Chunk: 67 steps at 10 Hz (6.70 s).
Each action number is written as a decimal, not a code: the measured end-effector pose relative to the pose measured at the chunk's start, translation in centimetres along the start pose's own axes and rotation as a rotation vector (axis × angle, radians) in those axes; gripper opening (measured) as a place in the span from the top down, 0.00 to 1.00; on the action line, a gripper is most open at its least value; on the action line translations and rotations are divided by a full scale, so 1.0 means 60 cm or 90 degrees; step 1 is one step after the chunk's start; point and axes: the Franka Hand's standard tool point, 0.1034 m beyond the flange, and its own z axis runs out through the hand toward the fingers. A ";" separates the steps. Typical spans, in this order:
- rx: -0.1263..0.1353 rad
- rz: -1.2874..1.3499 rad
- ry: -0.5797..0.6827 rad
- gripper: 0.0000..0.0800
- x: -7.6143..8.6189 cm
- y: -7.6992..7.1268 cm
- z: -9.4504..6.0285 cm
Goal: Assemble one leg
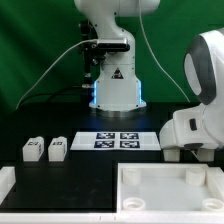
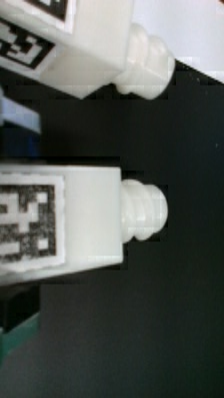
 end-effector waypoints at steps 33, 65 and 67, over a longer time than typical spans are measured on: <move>-0.001 -0.111 0.955 0.64 0.139 0.117 -0.379; 0.020 -0.104 0.698 0.19 0.122 0.098 -0.404; 0.028 -0.108 0.572 0.19 0.131 0.105 -0.384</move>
Offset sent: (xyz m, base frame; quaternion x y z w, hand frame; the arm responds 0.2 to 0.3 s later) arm 0.0395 -0.0307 0.0449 -0.0537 0.0371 -0.0862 0.9941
